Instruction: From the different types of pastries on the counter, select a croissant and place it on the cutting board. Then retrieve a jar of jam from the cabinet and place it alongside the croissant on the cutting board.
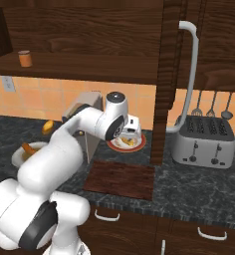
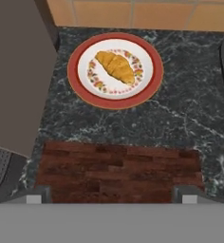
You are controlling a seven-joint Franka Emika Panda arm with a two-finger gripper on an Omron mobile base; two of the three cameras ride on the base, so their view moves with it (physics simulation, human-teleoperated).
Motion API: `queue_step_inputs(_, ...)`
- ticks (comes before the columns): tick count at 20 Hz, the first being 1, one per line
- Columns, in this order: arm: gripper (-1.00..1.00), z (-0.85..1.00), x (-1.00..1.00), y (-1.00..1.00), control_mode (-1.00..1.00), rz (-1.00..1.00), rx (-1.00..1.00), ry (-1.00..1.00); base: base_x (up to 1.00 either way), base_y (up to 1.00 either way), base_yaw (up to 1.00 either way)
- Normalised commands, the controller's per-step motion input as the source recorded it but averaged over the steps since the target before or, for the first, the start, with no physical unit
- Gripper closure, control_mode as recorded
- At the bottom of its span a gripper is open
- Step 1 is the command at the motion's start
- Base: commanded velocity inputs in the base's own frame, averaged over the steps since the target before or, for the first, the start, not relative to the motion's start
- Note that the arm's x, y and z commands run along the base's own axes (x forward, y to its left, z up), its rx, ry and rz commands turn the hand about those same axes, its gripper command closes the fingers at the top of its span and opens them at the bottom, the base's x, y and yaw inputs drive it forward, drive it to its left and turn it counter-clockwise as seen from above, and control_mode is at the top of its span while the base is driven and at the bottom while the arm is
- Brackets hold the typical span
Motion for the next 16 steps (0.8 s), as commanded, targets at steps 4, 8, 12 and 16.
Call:
queue_step_inputs(4,-1.0,-0.32,0.49,-0.05,-1.0,0.0,0.0,-0.01,0.0,0.0,0.0)
queue_step_inputs(8,-1.0,-0.36,0.44,-0.06,-1.0,0.0,0.0,-0.01,0.0,0.0,0.0)
queue_step_inputs(12,-1.0,-0.32,0.49,-0.06,-1.0,0.0,0.0,0.0,0.0,0.0,0.0)
queue_step_inputs(16,-1.0,-0.27,0.44,-0.16,-1.0,0.0,0.02,-0.01,0.0,0.0,0.0)
